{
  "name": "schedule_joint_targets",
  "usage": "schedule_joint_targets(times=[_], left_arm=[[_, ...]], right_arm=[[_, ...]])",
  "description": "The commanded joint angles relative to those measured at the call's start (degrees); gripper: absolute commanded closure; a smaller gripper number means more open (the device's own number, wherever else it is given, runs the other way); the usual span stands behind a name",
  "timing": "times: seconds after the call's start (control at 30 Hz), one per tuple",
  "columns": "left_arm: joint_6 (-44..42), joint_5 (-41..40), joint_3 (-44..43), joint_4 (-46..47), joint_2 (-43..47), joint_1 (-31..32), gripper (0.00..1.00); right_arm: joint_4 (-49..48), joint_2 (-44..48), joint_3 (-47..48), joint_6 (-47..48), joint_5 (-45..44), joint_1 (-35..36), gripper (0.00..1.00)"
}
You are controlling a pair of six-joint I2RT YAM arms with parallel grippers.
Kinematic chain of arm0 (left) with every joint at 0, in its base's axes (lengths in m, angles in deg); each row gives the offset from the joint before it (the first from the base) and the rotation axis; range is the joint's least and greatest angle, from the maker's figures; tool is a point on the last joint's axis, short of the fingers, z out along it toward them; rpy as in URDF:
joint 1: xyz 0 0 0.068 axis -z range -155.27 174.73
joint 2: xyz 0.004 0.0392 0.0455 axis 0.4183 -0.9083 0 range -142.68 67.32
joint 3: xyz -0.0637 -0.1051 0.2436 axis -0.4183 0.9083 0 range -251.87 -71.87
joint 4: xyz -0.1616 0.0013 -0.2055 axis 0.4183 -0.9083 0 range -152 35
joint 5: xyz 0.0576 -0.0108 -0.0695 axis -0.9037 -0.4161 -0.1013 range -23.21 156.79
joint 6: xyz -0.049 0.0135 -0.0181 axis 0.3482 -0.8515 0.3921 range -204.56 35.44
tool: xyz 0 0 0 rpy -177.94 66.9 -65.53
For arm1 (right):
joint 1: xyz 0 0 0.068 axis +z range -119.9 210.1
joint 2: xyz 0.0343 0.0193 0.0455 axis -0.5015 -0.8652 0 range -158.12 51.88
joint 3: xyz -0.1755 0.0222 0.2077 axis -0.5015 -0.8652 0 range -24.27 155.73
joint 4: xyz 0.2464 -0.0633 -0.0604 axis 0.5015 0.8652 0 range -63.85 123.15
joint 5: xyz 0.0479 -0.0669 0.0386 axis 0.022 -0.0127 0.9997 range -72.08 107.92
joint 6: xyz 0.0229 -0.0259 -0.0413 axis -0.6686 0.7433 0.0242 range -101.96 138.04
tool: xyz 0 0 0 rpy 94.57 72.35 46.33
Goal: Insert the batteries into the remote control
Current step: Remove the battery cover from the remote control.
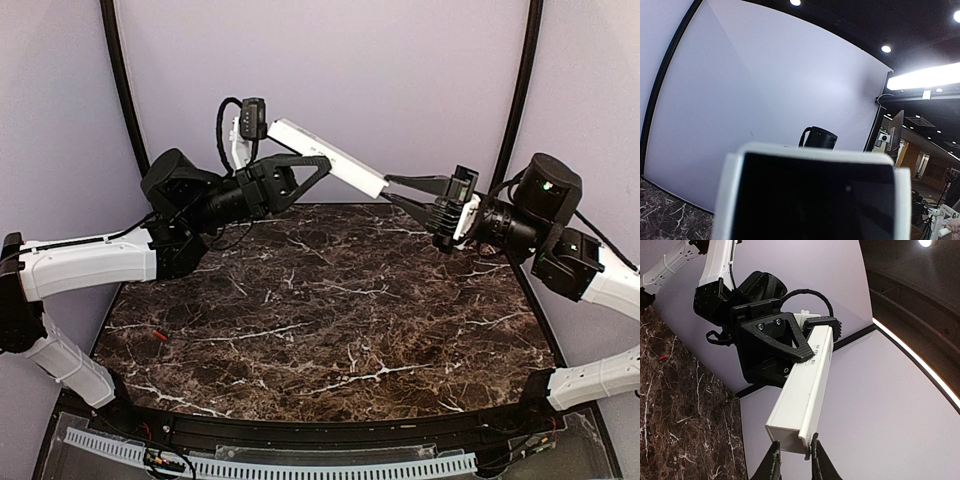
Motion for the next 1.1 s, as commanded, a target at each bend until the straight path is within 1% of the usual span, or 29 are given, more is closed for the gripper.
schedule_joint_targets(times=[0.0,0.3,0.4,0.5,0.73,0.8,0.9,1.07], left_arm=[[-0.73,-0.04,0.78,0.88,1.89,0.15,1.00],[-2.22,0.27,1.18,-0.55,2.04,0.09,1.00],[-2.37,0.46,1.24,-0.78,2.06,0.16,1.00],[-2.57,0.39,1.31,-0.89,2.20,0.13,1.00],[-2.83,0.35,1.37,-1.24,2.23,0.10,1.00],[-3.24,0.19,1.42,-1.42,2.33,0.08,1.00],[-4.40,-1.15,1.78,-2.24,2.81,0.10,1.00],[-7.58,-4.01,2.25,-5.15,3.74,0.16,1.00]], right_arm=[[-0.38,-0.01,1.45,0.13,0.01,0.33,0.81],[0.70,-0.79,2.96,0.77,-0.60,0.30,0.88],[1.45,-1.11,3.36,0.89,-0.58,0.34,0.93],[1.97,-1.18,3.59,0.89,-0.52,0.30,1.00],[1.65,-1.00,3.63,0.16,-0.56,0.34,1.00],[0.77,-1.00,3.85,-1.53,-1.54,0.33,1.00],[-1.34,-0.94,4.50,-6.86,-3.35,0.34,1.00],[-4.01,-1.17,4.37,-13.98,-3.43,0.34,1.00]])
